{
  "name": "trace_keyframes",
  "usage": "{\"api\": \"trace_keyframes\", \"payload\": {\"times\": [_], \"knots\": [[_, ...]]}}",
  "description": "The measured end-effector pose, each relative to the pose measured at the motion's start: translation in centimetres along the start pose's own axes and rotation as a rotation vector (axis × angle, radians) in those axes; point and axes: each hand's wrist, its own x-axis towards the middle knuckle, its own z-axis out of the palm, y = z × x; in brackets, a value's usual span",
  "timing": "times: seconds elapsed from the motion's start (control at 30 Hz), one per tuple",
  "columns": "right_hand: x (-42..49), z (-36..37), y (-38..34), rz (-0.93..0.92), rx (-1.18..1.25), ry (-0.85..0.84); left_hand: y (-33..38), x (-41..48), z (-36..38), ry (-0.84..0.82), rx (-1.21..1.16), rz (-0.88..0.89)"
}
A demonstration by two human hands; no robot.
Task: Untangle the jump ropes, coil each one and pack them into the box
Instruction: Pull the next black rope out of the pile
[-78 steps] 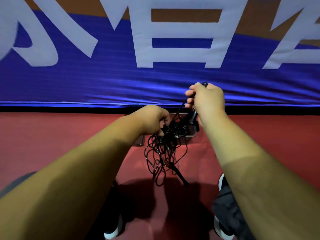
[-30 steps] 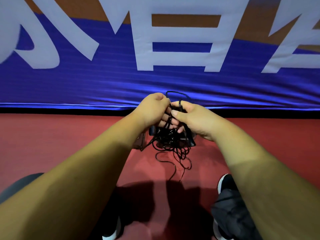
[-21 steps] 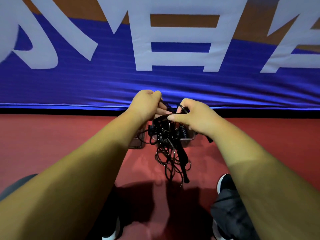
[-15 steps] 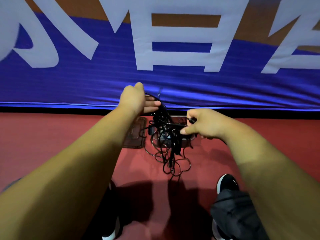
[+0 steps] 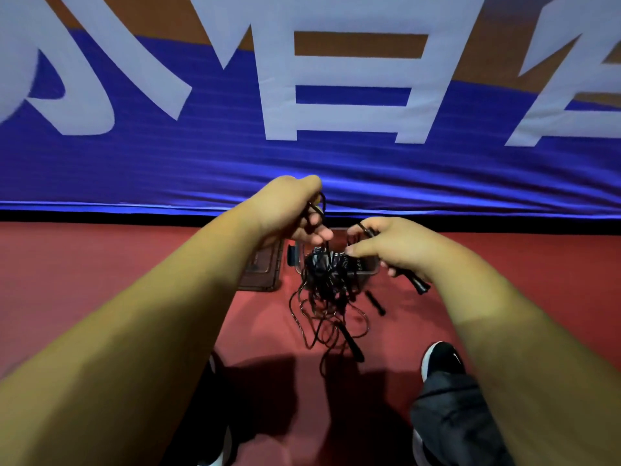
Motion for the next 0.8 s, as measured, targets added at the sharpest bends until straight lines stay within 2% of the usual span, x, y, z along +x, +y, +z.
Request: {"api": "trace_keyframes", "payload": {"times": [0.13, 0.23, 0.3, 0.4, 0.47, 0.53, 0.63, 0.7, 0.73, 0.8], "knots": [[-0.5, 0.8, -1.3, -0.03, 0.316, -0.174, 0.1, 0.0, 0.3, -0.06, -0.178, -0.016], [-1.1, 1.3, -2.0, -0.053, 0.362, -0.318, 0.2, 0.5, 0.5, -0.03, -0.353, 0.021], [-1.2, 1.3, -2.2, -0.078, 0.335, -0.314, 0.4, 0.9, 0.5, 0.038, -0.48, 0.047], [-1.2, 0.9, -2.9, -0.125, 0.451, -0.18, 0.6, 1.4, -0.1, 0.137, -0.628, 0.072], [-1.2, 0.6, -3.7, -0.153, 0.597, -0.091, 0.6, 1.5, -0.4, 0.14, -0.506, 0.051], [-1.2, 0.1, -4.5, -0.163, 0.757, -0.014, 0.5, 1.1, -0.5, 0.062, -0.33, -0.008], [-1.2, -0.8, -5.1, -0.156, 0.934, 0.081, -0.8, 0.3, 0.4, -0.248, -0.08, -0.115], [-1.2, -1.3, -5.2, -0.151, 0.994, 0.116, -2.3, 0.2, 1.2, -0.416, 0.194, -0.093], [-1.2, -1.5, -5.2, -0.152, 1.016, 0.122, -3.0, 0.3, 1.5, -0.429, 0.323, -0.055], [-1.2, -1.6, -5.4, -0.153, 1.046, 0.117, -4.3, 0.9, 2.3, -0.335, 0.523, 0.02]]}}
